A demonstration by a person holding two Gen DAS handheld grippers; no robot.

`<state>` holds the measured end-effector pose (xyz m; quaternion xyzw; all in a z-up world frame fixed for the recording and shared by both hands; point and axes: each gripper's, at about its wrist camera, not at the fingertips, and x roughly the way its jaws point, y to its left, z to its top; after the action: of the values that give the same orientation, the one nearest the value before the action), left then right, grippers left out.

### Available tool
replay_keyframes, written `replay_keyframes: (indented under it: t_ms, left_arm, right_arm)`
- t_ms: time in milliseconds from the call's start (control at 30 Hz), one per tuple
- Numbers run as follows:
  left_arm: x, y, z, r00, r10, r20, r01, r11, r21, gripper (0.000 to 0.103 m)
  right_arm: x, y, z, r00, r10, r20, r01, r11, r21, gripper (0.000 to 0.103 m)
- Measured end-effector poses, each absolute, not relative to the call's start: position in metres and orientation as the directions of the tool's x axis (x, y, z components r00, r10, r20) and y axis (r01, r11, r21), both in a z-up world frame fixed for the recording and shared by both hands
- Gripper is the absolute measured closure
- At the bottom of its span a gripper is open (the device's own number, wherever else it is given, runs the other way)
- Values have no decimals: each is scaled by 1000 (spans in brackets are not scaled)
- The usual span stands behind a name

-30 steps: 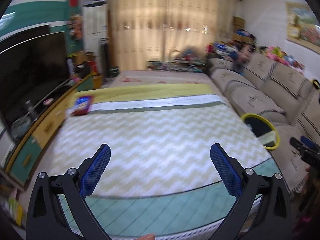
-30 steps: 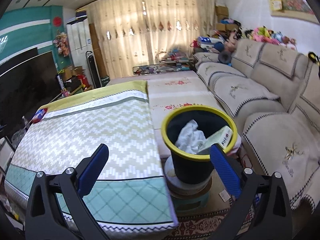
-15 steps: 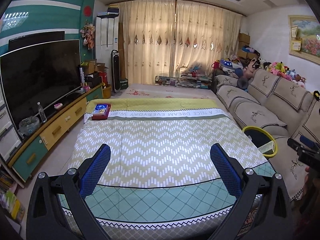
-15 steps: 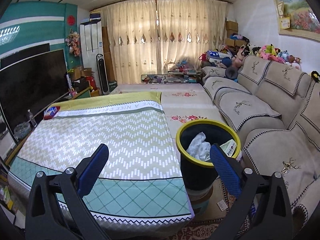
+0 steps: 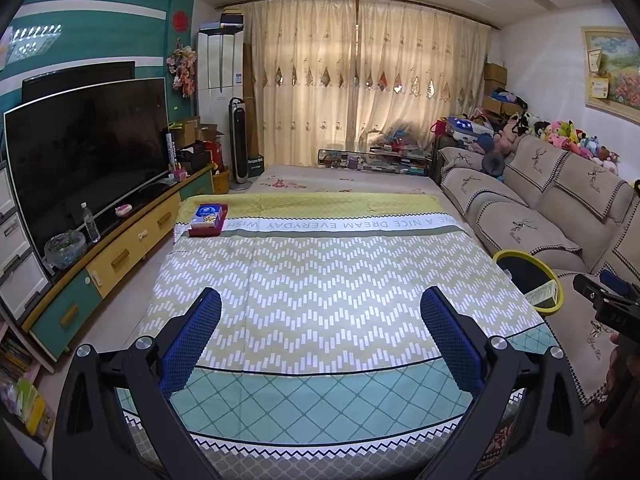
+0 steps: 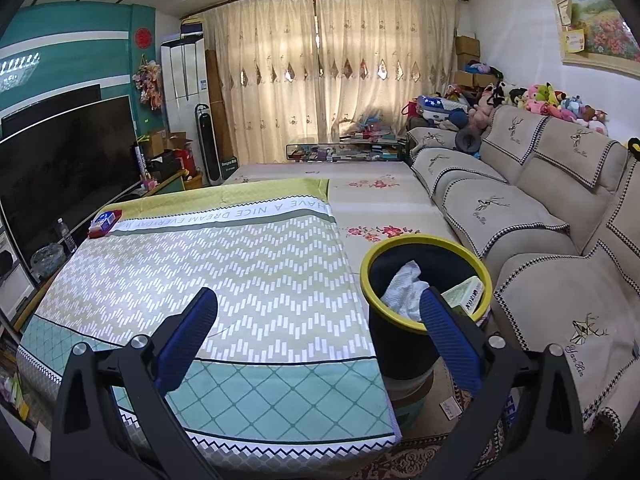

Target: Collect trash

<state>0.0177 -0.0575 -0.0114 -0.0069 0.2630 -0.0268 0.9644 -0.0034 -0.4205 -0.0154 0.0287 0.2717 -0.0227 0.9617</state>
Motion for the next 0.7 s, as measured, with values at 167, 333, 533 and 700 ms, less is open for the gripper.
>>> replay_keyframes:
  t_ms: [167, 333, 533, 700]
  left_arm:
    - [19, -54, -13, 861, -48, -506, 40, 999, -27, 5]
    - [20, -56, -16, 859, -48, -510, 42, 999, -24, 5]
    - [21, -58, -17, 856, -49, -515, 45, 999, -21, 5]
    - [21, -59, -17, 856, -48, -515, 45, 999, -19, 5]
  right_arm:
    - [-2, -415, -17, 848, -22, -530, 47, 998, 34, 7]
    - [-1, -413, -18, 847, -21, -530, 46, 998, 33, 7]
    - [-1, -413, -18, 848, -21, -530, 47, 998, 34, 7]
    - [-1, -412, -19, 846, -20, -534, 45, 998, 34, 7]
